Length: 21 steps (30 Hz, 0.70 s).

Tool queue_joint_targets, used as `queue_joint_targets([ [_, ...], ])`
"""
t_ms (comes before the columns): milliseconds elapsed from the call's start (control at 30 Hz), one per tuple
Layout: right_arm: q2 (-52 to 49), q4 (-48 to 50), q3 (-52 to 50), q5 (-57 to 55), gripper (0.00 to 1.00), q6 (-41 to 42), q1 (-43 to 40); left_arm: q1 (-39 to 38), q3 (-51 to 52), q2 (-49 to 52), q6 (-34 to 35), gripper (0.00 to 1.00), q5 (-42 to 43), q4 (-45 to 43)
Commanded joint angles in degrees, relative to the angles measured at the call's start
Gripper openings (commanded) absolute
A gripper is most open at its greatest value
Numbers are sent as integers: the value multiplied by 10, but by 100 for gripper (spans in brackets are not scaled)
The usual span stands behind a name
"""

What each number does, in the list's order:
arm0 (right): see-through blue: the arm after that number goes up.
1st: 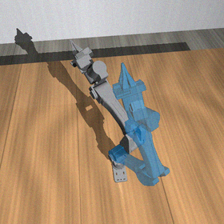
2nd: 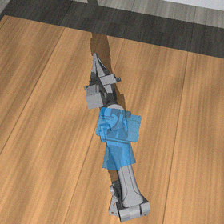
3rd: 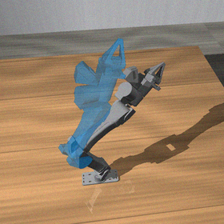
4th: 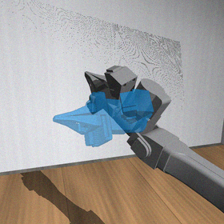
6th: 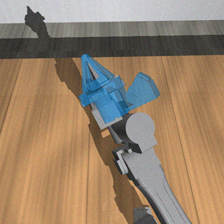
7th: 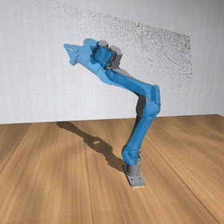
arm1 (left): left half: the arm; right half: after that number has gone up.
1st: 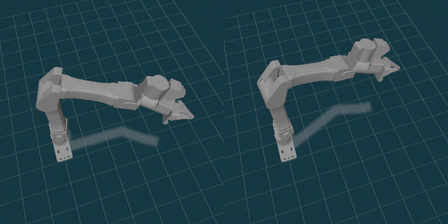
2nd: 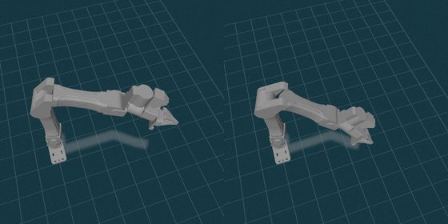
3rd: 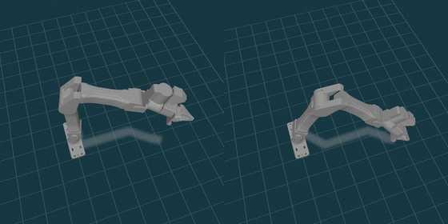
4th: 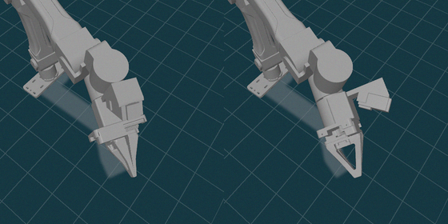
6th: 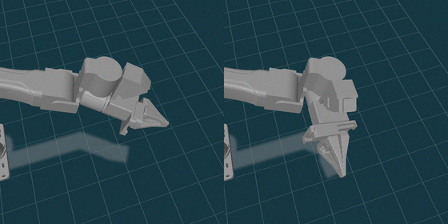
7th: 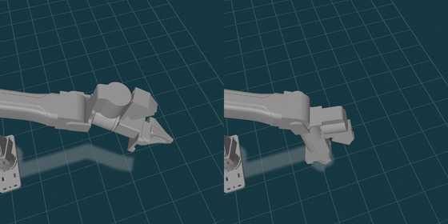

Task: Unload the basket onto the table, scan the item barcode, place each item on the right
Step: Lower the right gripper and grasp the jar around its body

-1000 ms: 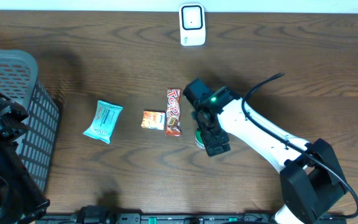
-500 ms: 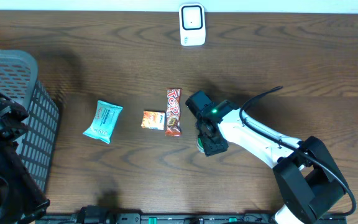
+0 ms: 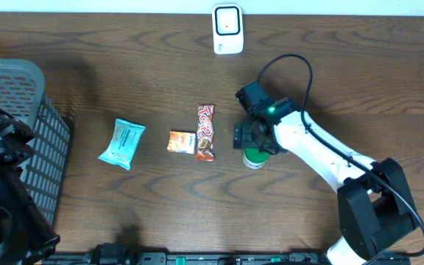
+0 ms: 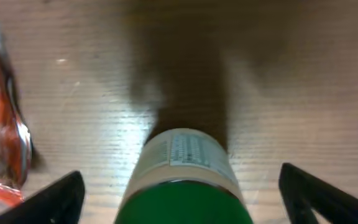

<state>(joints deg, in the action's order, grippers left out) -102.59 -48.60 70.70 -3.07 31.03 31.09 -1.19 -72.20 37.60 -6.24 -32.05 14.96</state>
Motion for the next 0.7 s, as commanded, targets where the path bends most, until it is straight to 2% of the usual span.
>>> queue_joint_targets([
  [0,4,-27,30,11,99,-96,-3,0,6,-3,-3,83,1,-3],
  [133,4,-144,115,70,99,-15,-7,0,6,-3,-3,83,1,-3],
  [233,3,-174,122,74,99,97,-8,0,6,-3,-3,83,1,-5],
  [333,2,-100,31,50,99,175,-7,0,6,-3,-3,83,1,-5],
  [667,2,7,-81,31,99,216,-8,0,6,-4,-3,83,1,-7],
])
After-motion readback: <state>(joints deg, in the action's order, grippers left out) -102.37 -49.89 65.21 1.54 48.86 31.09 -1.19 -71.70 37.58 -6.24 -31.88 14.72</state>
